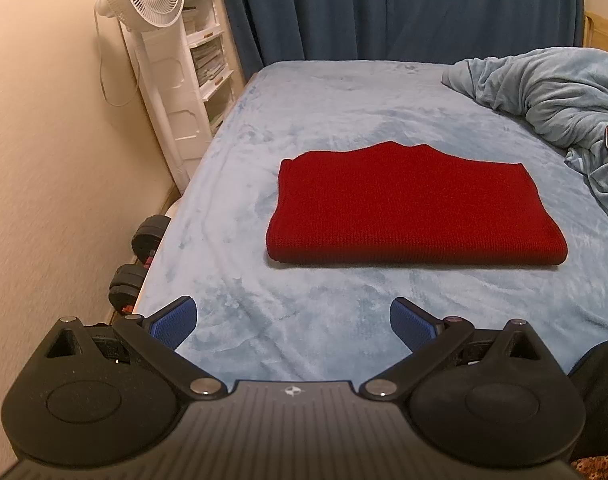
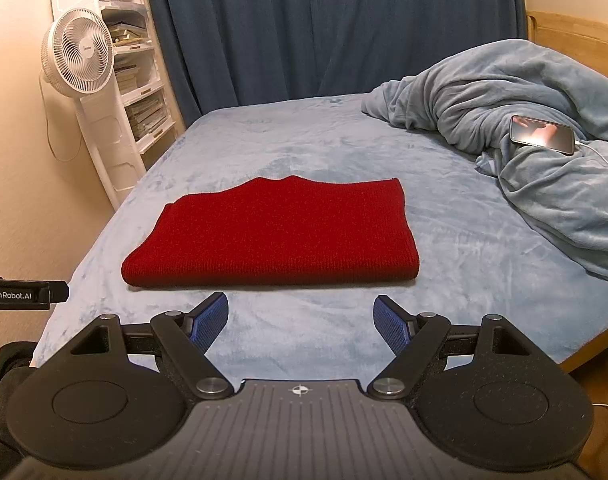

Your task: Fold small clothes

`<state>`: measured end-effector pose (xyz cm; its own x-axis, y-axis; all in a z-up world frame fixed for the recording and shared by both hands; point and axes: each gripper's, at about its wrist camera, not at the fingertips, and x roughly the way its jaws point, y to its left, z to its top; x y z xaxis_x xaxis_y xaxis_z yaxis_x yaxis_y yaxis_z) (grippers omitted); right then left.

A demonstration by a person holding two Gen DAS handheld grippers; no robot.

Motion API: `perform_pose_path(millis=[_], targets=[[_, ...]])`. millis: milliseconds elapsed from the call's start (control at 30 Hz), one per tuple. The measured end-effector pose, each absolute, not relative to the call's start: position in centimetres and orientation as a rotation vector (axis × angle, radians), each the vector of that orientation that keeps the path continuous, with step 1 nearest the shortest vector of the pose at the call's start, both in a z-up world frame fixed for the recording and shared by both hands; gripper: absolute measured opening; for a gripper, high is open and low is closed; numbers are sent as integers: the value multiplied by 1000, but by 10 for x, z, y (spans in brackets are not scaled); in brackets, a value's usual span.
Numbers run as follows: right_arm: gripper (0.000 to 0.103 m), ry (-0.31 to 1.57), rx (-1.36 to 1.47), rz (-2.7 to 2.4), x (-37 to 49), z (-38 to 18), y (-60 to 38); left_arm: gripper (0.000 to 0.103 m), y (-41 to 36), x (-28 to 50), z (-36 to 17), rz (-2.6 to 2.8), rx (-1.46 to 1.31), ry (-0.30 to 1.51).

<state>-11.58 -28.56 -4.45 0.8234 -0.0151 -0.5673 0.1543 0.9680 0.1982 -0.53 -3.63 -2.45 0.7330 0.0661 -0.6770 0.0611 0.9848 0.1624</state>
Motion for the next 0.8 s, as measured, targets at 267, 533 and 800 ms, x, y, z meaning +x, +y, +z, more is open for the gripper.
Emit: perform_pose_path(millis=[267,533,800], targets=[[81,609,246,-100,-110,-46,-285,103,-35,4,-29,4,190,764],[81,652,255,-108,-76,-54,-287,103,-31,36,-40,21,185,807],[81,682,386,-118,-28,-74,-309,103,-28,83,-61,55,205,862]])
